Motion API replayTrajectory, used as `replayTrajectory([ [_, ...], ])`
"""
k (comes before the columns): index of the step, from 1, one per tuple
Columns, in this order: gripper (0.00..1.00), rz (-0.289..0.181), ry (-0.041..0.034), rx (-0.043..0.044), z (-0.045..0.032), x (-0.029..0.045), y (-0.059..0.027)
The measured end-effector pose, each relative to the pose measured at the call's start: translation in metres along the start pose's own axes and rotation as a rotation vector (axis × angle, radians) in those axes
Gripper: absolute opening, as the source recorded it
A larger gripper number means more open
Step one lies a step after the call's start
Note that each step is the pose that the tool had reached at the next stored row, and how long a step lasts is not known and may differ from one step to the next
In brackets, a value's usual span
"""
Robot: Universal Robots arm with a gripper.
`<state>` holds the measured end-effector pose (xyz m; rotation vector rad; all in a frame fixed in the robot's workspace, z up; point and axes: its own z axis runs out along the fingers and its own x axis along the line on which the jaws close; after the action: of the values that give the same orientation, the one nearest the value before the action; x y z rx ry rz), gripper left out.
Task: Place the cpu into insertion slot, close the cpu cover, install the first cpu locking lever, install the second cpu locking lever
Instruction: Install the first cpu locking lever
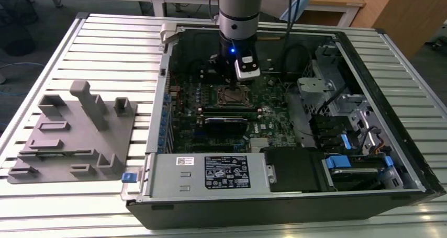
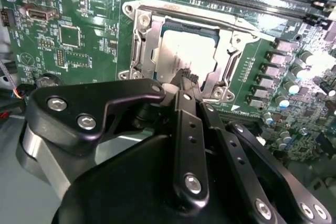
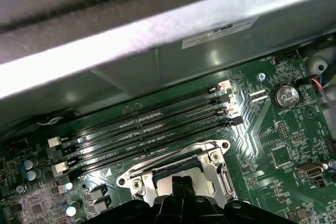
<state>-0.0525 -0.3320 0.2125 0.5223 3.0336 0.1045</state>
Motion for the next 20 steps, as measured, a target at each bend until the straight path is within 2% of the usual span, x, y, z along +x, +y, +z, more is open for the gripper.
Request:
replayTrajectory([
  [4,0.10,0.000,0.0000,0.0001,-0.0001,0.0000,0.0000],
  [6,0.10,-0.015,0.0013,-0.0004,-0.0002,0.0000,0.0000],
  [20,0.10,-0.257,0.0199,-0.0124,0.0001,0.0000,0.0000],
])
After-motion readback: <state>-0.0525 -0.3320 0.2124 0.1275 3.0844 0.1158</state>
